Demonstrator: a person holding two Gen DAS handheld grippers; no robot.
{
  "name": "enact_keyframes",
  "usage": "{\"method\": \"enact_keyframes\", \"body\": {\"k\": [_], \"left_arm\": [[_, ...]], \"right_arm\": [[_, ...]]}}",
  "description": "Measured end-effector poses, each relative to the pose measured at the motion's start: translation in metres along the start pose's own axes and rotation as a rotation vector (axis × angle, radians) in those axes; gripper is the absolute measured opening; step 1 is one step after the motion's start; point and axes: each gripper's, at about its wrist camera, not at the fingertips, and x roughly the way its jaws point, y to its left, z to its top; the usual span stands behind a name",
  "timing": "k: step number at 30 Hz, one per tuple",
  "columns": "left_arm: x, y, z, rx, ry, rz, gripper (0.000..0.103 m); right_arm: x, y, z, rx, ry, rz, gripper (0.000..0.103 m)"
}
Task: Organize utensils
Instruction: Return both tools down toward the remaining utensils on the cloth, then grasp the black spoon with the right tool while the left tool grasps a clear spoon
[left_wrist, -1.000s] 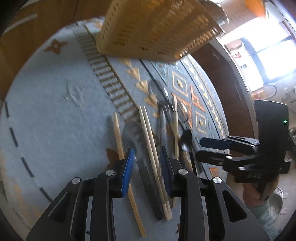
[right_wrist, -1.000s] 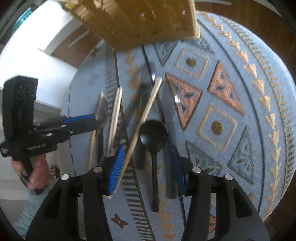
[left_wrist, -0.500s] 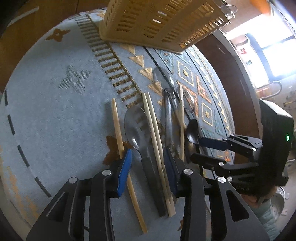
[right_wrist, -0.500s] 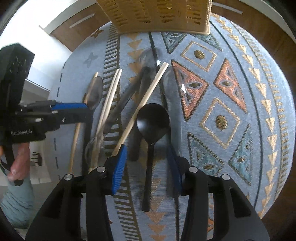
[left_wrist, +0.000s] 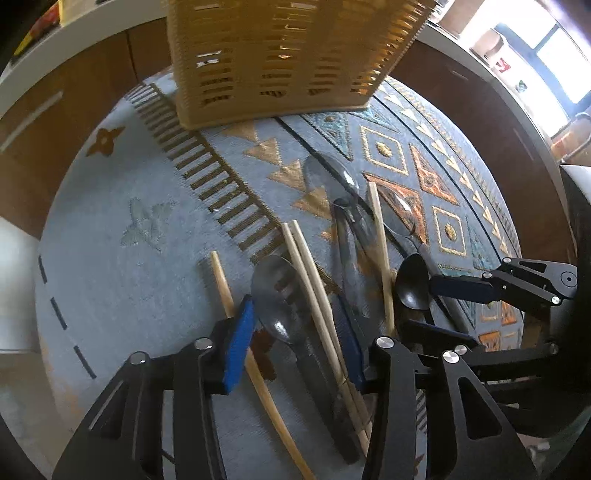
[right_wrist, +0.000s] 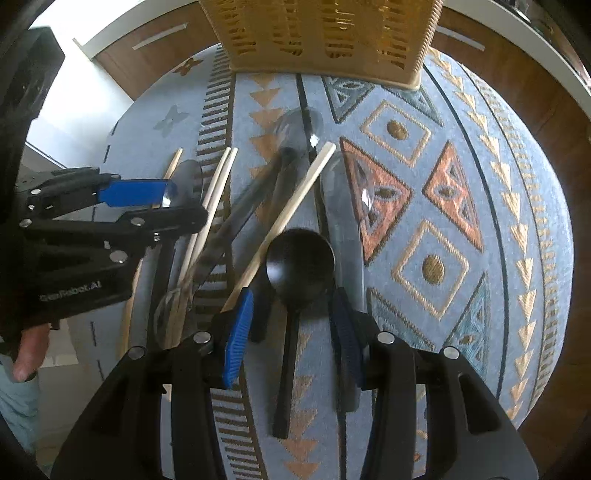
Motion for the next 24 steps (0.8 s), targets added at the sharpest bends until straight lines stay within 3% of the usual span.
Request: {"method": "enact_keyframes", "body": {"k": [3,8,11,12,16,22,24], "left_arm": [[-0.004,0.007,-0.002,0.003,0.001,-0.002,0.026],[-0.010,0.017,-0.008,0.010,0.015,-0.027,0.026],[-0.013,0.012,-0.014,0.034,0.018,-0.044,0.046],[-0.012,0.009,-0.016,0.044,0.016,-0.033,0.049],[-0.011,-0.006,-0.026,0.128,-0.009,0.098,0.040],[-0.016,-0.006,-0.030,0.126,-0.021,0.124,0.039],[-0.017,-0.011,-0.035,0.139,-0.027,0.156,0.039]], "right_arm": [[0.004,0.007,0.006,-0.036,-0.007,-0.041,0.036],[0.007,0.002,0.010,-0.014,-0.006,-0.046,0.035],[0.007,0.000,0.011,-0.019,-0.009,-0.043,0.035],[0.007,0.000,0.011,-0.024,-0.011,-0.048,0.035],[0.011,0.002,0.008,-0.046,-0.021,-0.061,0.035],[0.009,0.003,-0.002,-0.059,-0.037,-0.071,0.035],[0.003,-0.001,-0.019,-0.055,-0.039,-0.075,0.035]]}}
